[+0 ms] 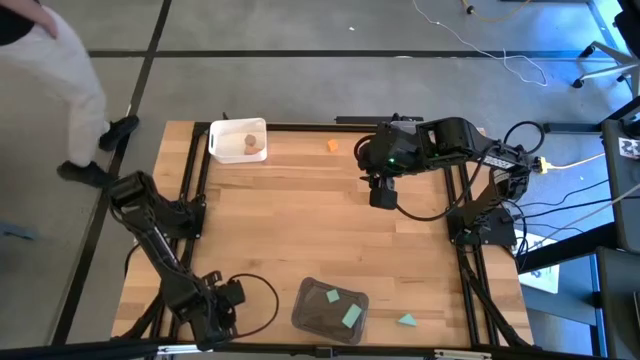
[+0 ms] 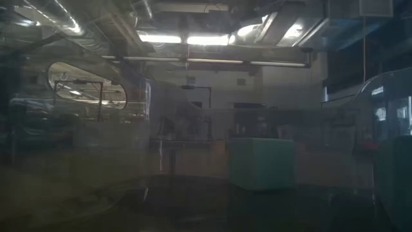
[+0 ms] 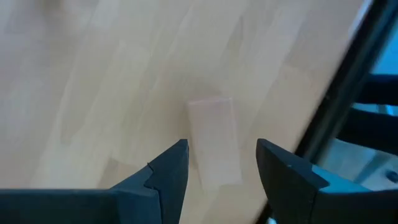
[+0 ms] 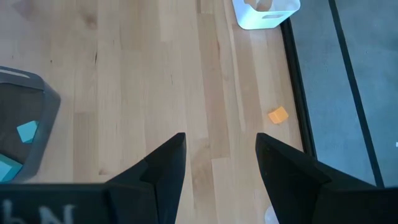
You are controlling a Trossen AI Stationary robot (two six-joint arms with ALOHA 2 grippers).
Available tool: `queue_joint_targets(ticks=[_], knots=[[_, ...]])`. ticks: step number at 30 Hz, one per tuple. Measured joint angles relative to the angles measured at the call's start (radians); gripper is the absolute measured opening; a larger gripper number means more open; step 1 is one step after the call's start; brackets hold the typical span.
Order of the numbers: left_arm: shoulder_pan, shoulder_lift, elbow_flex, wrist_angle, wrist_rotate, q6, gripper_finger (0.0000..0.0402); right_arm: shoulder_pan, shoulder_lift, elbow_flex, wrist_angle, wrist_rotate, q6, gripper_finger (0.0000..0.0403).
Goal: Sort & place blocks by color
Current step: Put the brown block into the white bin
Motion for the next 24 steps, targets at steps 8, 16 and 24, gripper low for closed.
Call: queue_joint_targets(ticks=[8,16,24], knots=[[0.000,0.084,0.000,0.004,0.018,-0.008,0.0179,0.000,0.000,0.000,0.003,0.000,0.002,0.0194],[-0.001,0.129,0.003,0.022,0.016,-0.027,0.0180,0.000,0.000,0.000,0.007,0.000,0.001,0.0194],[-0.007,0.135,-0.007,0.025,-0.027,-0.027,0.0180,0.000,0.000,0.000,0.008,0.000,0.001,0.0194]])
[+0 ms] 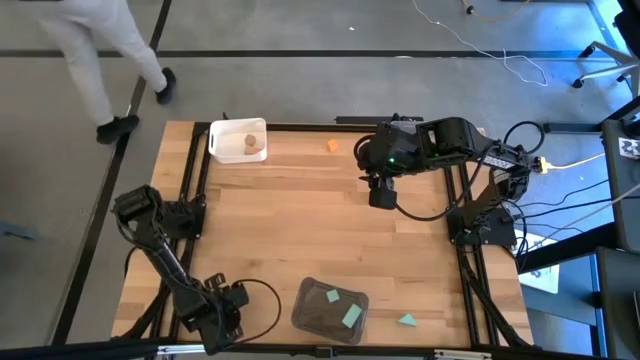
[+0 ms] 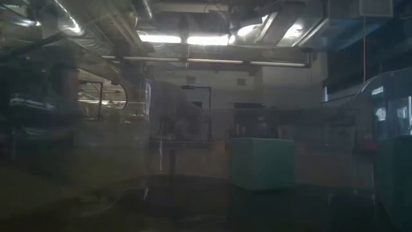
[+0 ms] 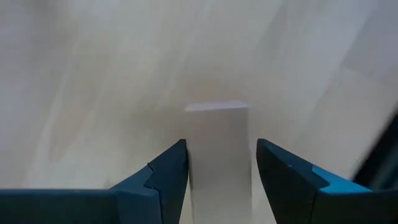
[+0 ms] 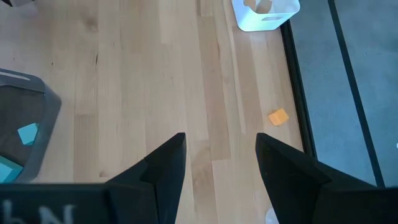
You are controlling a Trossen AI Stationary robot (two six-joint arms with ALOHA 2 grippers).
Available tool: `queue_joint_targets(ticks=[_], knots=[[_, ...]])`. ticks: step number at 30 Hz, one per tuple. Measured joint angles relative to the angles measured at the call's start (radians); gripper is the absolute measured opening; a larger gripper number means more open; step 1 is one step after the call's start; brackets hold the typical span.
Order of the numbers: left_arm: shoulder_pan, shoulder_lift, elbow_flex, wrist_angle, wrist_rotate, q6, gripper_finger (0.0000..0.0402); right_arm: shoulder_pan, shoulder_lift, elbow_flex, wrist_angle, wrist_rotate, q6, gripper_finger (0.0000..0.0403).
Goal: Sort & place blocks by color
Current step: Put the brown block into the white bin
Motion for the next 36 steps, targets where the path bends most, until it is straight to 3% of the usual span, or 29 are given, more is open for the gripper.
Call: queue_joint_targets(ticks=[9,16,25,32,36], knots=[[0.001,-0.001,-0.046,0.028,0.000,-0.025,0.0180,0.000,0.000,0.000,0.000,0.000,0.001,0.0194],[0.000,-0.001,-0.047,0.041,-0.058,-0.025,0.0179,0.000,0.000,0.000,0.000,0.000,0.002,0.0194],[0.001,0.050,-0.054,0.075,-0.036,-0.026,0.0179,0.000,0.000,0.000,0.000,-0.001,0.003,0.0194],[0.011,0.050,-0.054,0.082,-0.014,-0.025,0.0124,0.000,0.000,0.000,0.000,-0.001,0.004,0.0194],[0.020,0.040,-0.057,0.085,0.001,-0.025,0.0121,0.000,0.000,0.000,0.000,-0.001,0.003,0.0194]])
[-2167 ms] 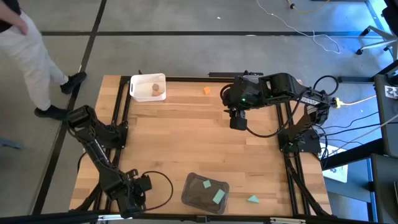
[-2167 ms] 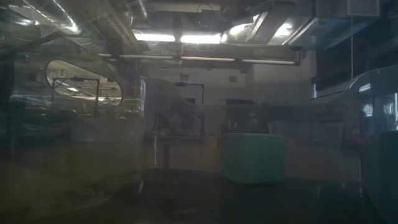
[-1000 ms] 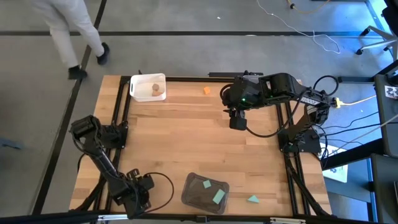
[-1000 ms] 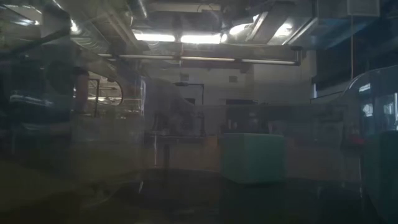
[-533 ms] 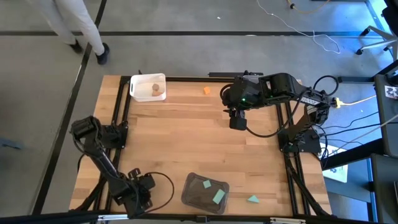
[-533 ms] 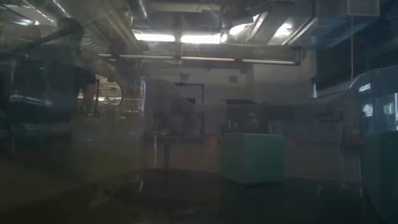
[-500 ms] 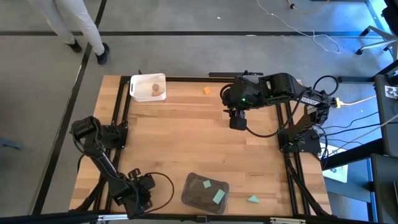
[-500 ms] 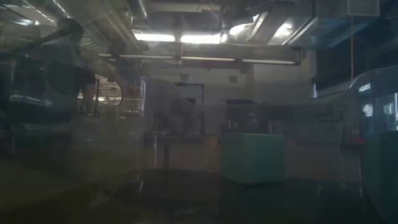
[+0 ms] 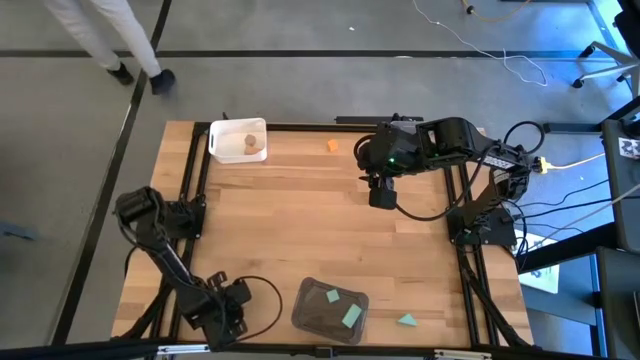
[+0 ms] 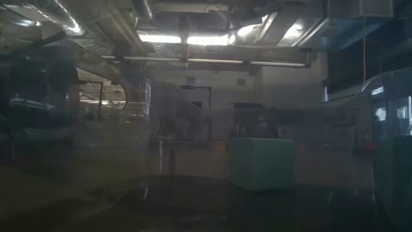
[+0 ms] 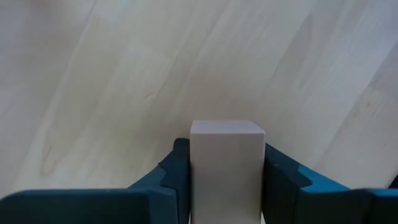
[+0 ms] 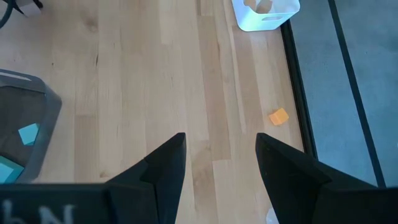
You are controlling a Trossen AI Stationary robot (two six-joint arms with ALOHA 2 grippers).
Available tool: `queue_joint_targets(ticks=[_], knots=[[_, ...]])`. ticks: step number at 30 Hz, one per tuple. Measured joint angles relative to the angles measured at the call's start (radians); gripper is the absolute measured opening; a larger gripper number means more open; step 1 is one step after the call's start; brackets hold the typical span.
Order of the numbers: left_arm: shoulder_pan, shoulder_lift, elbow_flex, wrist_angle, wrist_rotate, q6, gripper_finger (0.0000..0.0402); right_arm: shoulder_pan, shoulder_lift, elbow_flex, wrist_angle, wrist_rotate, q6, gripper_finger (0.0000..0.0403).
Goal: Sort & place blocks by color
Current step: Put the brown block into the white bin
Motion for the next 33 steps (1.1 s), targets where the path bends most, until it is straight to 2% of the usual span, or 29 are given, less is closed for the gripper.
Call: queue_joint_targets(ticks=[4,10,18,20,26,33], knots=[[0.028,-0.049,-0.004,-0.030,0.026,-0.001,0.0121,0.000,0.000,0.000,0.000,0.000,-0.001,0.0194],[0.101,-0.192,-0.006,-0.190,0.022,-0.002,0.0121,0.000,0.000,0.000,0.010,-0.001,-0.002,0.0194],[0.273,-0.425,-0.005,-0.398,-0.005,-0.002,0.0121,0.000,0.000,0.000,0.030,-0.001,-0.006,0.0194],[0.334,-0.483,-0.004,-0.436,-0.019,-0.001,0.0121,0.000,0.000,0.000,0.030,-0.001,-0.006,0.0194],[0.550,-0.639,-0.003,-0.513,-0.168,0.105,0.0121,0.000,0.000,0.000,0.030,-0.001,-0.009,0.0194],[0.903,-0.723,-0.002,-0.529,-0.135,0.373,0.0121,0.000,0.000,0.000,0.033,-0.001,-0.010,0.0194]])
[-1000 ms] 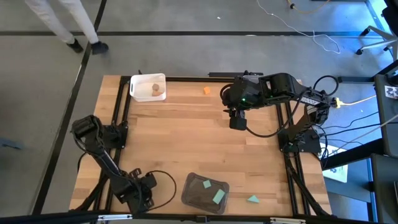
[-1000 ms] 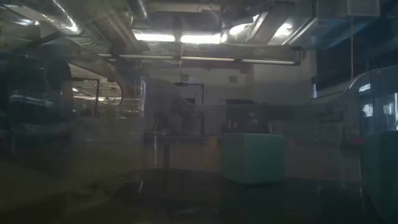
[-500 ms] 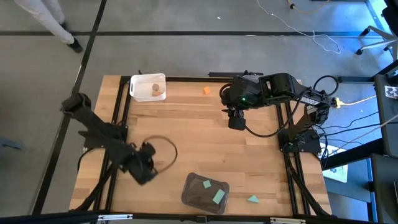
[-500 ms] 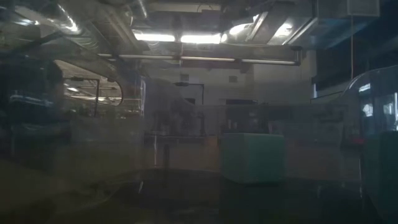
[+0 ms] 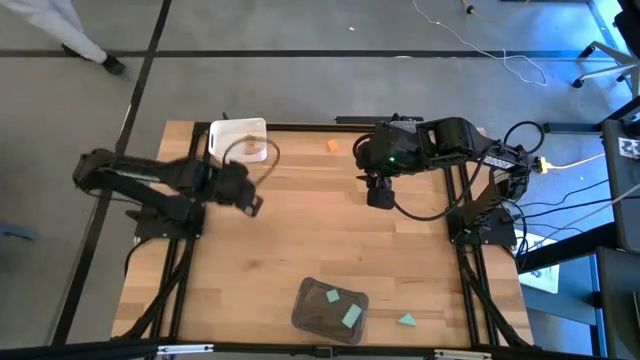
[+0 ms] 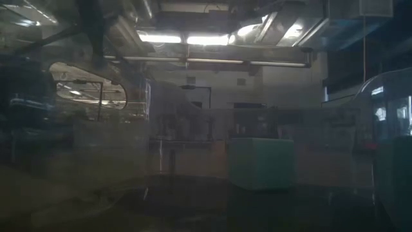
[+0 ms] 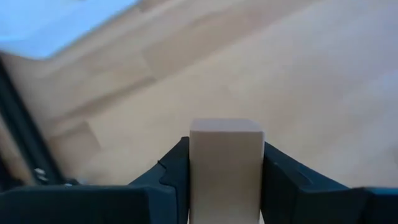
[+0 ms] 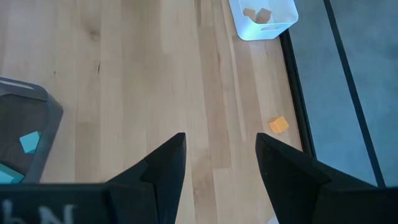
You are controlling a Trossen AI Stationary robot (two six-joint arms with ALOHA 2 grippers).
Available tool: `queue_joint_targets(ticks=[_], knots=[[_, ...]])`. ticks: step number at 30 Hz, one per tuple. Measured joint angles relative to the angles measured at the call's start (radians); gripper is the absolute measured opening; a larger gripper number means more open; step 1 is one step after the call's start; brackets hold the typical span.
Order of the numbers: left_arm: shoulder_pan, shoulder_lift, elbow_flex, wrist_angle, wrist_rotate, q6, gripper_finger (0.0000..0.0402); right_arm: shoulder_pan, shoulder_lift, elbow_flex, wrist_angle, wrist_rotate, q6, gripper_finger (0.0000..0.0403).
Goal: Sort & place blocks by color
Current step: Put the brown block into the white bin
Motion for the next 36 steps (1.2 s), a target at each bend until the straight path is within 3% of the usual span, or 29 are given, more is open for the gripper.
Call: queue_joint_targets(ticks=[10,19,25,36], knots=[[0.533,-0.001,0.001,0.108,0.183,0.499,0.0121,0.000,0.000,0.000,0.053,0.000,0.004,0.0194],[0.895,0.066,0.001,0.266,0.228,0.764,0.0121,0.000,0.000,0.000,0.066,0.000,0.011,0.0194],[1.025,0.218,0.001,0.338,0.272,0.871,0.0121,0.000,0.000,0.000,0.065,0.000,0.033,0.0194],[1.113,0.488,0.001,0.480,0.259,0.909,0.0121,0.000,0.000,0.000,0.065,0.001,0.034,0.0194]])
